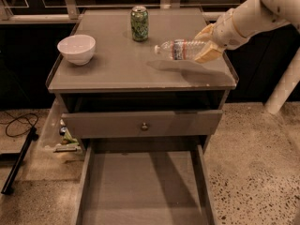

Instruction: Pick water bottle from middle drawer and place on counter

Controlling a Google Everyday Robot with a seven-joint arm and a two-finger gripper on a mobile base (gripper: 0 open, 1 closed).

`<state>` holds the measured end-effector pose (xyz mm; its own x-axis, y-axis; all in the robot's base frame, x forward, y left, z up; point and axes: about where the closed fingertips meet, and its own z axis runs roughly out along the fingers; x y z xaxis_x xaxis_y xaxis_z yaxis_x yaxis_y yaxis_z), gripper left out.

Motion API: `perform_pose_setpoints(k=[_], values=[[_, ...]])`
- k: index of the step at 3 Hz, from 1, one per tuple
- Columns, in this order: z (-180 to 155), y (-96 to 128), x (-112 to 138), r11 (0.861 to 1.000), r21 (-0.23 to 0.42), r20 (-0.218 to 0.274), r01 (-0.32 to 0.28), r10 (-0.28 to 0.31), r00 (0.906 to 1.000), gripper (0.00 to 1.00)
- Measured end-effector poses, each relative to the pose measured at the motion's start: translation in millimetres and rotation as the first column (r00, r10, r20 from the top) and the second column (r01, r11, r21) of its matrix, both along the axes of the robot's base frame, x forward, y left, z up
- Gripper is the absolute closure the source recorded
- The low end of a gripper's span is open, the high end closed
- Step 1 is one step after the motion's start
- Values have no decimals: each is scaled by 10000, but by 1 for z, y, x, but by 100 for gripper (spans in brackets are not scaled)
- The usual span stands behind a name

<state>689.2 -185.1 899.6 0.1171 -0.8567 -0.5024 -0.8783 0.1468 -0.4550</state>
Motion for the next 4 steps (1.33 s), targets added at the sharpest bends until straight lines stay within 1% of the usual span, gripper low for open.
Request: perform_pose_setpoints(k=[1,2,3,4], values=[[-16,3,33,9946,818,-402,638,-607,9973,100],[-37,0,51,9830,1254,-854,1340,-1239,9886,100],[-39,1,51,9825,1269,-896,1362,-1254,9881,82],[-39,1,51,9825,1269,-897,1361,-1253,9881,57]])
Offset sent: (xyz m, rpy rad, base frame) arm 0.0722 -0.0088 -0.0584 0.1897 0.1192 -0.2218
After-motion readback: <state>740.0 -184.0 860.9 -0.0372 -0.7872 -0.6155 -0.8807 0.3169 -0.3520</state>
